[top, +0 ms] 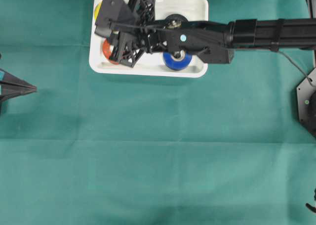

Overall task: Put the tape into the white case with the right arm.
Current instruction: 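Carry the yellow roll onto the red roll in the tray and release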

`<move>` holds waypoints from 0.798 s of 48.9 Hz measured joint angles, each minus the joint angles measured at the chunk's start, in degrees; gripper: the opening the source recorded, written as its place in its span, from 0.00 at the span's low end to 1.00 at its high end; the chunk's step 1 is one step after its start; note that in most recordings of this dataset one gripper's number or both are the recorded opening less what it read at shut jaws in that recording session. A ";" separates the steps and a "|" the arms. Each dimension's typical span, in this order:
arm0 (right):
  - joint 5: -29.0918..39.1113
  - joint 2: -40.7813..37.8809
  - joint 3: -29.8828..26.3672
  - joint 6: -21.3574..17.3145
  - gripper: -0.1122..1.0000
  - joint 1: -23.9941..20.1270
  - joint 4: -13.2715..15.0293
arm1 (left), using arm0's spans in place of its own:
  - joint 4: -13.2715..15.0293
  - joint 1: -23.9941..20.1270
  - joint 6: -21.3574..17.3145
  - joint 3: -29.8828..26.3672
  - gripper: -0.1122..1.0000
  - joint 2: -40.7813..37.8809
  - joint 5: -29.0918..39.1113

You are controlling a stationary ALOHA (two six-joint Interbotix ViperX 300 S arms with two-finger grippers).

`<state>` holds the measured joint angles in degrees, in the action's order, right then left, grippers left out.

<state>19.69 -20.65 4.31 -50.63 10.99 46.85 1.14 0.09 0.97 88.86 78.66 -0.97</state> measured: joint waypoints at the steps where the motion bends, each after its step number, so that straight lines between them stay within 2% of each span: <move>1: 0.00 0.09 0.00 0.00 0.12 0.09 0.00 | 0.09 0.00 0.00 -0.09 0.11 0.00 0.00; 36: -0.26 0.09 0.09 0.00 0.12 1.32 -0.18 | 0.09 0.00 0.00 0.00 0.11 0.00 0.00; 39: -0.26 0.09 0.09 -0.09 0.19 1.32 -0.18 | 0.09 0.00 0.00 -0.09 0.11 0.00 0.00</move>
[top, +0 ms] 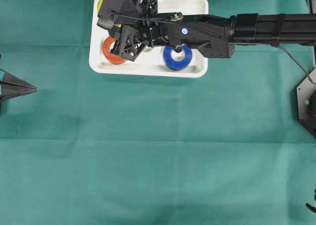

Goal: Put the tape into the white case with the right arm.

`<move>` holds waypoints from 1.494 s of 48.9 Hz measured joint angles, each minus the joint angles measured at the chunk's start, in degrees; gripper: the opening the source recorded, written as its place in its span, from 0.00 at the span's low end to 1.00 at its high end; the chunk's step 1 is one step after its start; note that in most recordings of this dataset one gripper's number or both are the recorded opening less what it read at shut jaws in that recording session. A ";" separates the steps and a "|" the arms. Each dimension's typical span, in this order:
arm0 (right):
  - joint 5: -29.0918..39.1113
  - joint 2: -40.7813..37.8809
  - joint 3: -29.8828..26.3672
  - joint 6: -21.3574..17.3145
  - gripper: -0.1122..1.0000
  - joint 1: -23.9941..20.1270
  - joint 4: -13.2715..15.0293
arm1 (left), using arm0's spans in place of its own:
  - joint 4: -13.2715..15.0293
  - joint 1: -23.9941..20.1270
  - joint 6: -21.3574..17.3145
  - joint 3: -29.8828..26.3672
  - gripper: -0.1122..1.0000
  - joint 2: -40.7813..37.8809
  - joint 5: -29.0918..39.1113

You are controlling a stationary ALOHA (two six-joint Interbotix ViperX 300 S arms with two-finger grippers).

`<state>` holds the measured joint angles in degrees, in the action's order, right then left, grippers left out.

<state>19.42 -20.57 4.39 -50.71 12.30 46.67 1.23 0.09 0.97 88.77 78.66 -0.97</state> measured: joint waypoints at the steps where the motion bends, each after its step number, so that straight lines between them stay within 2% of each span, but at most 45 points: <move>1: -0.09 0.00 0.00 0.00 0.23 0.00 0.00 | 0.00 0.00 0.00 0.09 0.11 0.00 0.00; 8: 0.00 -0.09 0.00 0.00 0.59 0.00 0.00 | 0.00 0.09 0.00 0.09 0.11 0.00 0.00; 10: 0.00 -0.09 0.00 0.00 0.65 0.09 0.00 | 0.00 0.00 0.00 0.09 0.11 0.00 0.00; 15: 0.26 -0.09 0.00 0.00 0.56 0.00 0.00 | 0.00 0.00 0.00 0.00 0.11 0.00 0.00; 21: 1.85 0.53 0.97 0.18 0.55 0.00 0.00 | 0.00 0.00 0.00 0.09 0.11 0.00 0.00; 26: 4.04 3.25 3.96 0.35 0.55 0.00 0.09 | 0.00 0.00 0.00 0.09 0.11 0.00 0.00; 42: 5.36 19.42 21.88 0.09 0.55 0.09 0.26 | 0.00 0.00 -0.09 0.09 0.11 0.00 0.00; 58: 4.92 30.23 34.37 0.09 0.55 0.79 0.44 | 0.00 0.09 0.00 0.09 0.11 0.00 0.00; 64: 3.16 34.98 38.67 0.09 0.55 1.58 0.53 | -0.09 0.00 -0.09 0.09 0.11 0.00 0.00; 73: -2.90 42.89 46.32 0.09 0.55 2.64 0.53 | 0.00 0.00 0.00 0.09 0.11 0.00 0.00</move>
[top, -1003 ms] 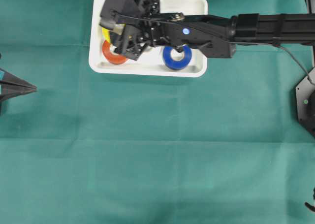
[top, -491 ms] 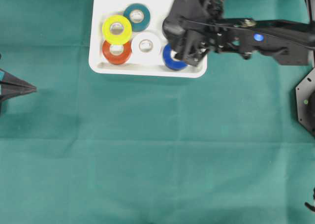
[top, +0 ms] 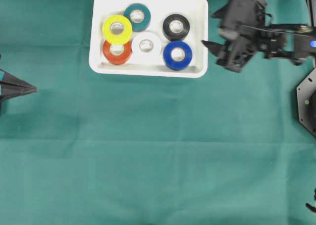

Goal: Put the tape into the white case with the right arm.

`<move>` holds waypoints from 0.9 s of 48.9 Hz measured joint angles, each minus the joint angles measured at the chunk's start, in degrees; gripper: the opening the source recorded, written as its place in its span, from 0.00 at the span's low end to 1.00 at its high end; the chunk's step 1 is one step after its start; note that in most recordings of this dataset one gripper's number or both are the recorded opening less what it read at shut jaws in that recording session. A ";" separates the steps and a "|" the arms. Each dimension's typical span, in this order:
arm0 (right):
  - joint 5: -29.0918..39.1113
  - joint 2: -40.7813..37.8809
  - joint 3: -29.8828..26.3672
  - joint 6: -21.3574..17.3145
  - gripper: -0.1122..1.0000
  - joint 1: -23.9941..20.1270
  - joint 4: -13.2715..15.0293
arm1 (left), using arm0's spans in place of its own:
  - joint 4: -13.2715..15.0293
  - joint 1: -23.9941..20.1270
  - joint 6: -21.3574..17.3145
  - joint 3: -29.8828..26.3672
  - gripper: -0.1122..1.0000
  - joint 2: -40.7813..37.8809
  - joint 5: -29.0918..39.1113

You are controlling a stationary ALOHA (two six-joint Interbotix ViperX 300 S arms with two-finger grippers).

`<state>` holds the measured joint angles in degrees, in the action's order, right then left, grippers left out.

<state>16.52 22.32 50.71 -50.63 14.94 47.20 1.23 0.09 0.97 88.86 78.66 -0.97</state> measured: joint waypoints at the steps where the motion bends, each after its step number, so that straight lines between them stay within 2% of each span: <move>1: -0.70 0.70 0.79 0.00 0.55 0.18 0.00 | -0.09 0.00 0.00 0.00 0.11 0.00 0.00; 16: -9.05 14.68 12.48 0.00 0.54 2.64 0.09 | 0.00 -0.88 -0.09 0.00 0.11 0.00 0.00; 44: -9.49 42.80 28.56 -0.35 0.54 2.90 -0.62 | 0.00 -1.93 -0.09 0.09 0.11 0.00 0.00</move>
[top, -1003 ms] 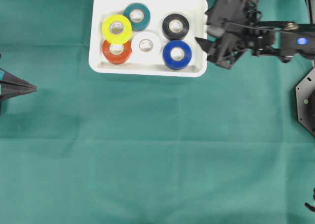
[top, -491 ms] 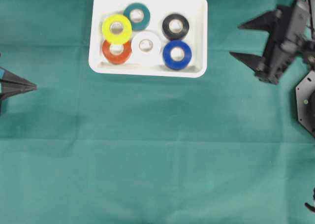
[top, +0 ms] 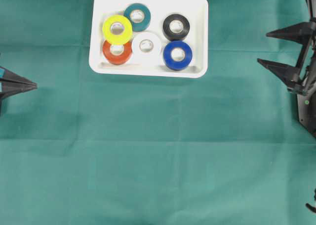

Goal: Put the tape into the white case with the right arm.

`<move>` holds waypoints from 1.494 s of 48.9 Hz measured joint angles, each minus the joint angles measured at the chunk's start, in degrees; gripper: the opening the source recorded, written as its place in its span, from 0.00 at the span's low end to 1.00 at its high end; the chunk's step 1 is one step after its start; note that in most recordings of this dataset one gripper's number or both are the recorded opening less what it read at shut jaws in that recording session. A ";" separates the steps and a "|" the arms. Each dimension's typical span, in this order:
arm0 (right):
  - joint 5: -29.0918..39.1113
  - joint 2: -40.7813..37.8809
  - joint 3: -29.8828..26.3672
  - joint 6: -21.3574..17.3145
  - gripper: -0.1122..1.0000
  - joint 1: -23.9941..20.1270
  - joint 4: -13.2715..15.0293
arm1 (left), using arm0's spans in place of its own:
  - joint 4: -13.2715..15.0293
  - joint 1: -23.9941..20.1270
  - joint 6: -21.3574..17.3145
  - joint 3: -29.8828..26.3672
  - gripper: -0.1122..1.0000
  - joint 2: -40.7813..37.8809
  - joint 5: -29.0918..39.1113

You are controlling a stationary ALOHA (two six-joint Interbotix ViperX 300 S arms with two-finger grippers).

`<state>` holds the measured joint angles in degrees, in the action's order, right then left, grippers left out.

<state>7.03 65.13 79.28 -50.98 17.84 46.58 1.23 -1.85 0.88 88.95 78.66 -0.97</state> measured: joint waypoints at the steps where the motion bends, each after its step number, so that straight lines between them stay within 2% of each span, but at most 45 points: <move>1: 0.09 0.53 0.18 0.00 0.54 0.00 -0.26 | 0.00 0.00 0.00 0.00 0.11 0.00 0.00; 19: -0.62 0.18 0.97 0.00 0.55 0.00 -0.97 | 0.00 -0.26 0.00 0.09 0.11 0.00 0.00; 41: -11.16 0.09 2.90 0.18 0.55 -0.26 -0.88 | 0.00 -0.26 0.00 0.09 0.11 0.00 0.00; 52: -14.06 0.18 4.39 0.53 0.55 -3.16 -0.09 | 0.00 -0.26 0.00 0.09 0.11 0.00 0.00; 61: -16.17 0.18 4.92 0.62 0.54 -8.00 1.67 | -0.09 -0.26 0.00 0.09 0.11 0.00 0.00; 68: -16.44 0.09 4.92 0.62 0.54 -11.25 1.76 | 0.00 -0.26 0.00 0.09 0.11 0.00 0.00; 73: -16.44 0.18 4.92 0.62 0.54 -12.04 1.76 | -0.09 -0.26 0.00 0.18 0.11 0.00 0.00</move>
<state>-9.40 65.30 84.20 -50.36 5.80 48.34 1.14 -2.11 0.88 89.12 78.66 -0.97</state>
